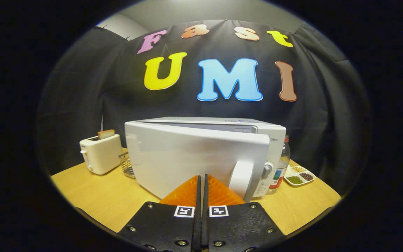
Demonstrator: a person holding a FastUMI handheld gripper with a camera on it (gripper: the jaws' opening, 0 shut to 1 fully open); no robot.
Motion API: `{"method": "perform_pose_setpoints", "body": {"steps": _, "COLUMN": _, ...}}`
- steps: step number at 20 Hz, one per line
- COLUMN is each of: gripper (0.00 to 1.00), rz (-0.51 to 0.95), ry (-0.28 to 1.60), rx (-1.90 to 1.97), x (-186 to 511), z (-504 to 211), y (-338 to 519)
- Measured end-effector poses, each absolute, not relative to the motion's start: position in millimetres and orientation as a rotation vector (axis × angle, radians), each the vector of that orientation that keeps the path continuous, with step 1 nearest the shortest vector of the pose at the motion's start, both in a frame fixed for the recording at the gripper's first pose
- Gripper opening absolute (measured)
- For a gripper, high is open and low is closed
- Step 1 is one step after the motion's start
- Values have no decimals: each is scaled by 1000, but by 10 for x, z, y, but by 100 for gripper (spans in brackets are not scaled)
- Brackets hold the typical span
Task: Open the microwave, put the food inside, and close the microwave door.
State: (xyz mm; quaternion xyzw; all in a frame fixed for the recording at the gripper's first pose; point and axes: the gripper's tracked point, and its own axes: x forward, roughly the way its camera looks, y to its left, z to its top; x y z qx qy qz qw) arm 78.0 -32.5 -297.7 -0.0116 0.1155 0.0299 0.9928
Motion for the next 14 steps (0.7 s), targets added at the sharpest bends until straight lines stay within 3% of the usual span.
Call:
{"method": "perform_pose_setpoints", "body": {"steps": 9, "gripper": 1, "rz": -103, "ry": 251, "rx": -34, "x": 1608, "z": -3003, "y": -589}}
{"method": "perform_pose_setpoints", "body": {"steps": 14, "gripper": 3, "rz": -95, "ry": 284, "rx": -17, "x": 1545, "z": -3002, "y": -481}}
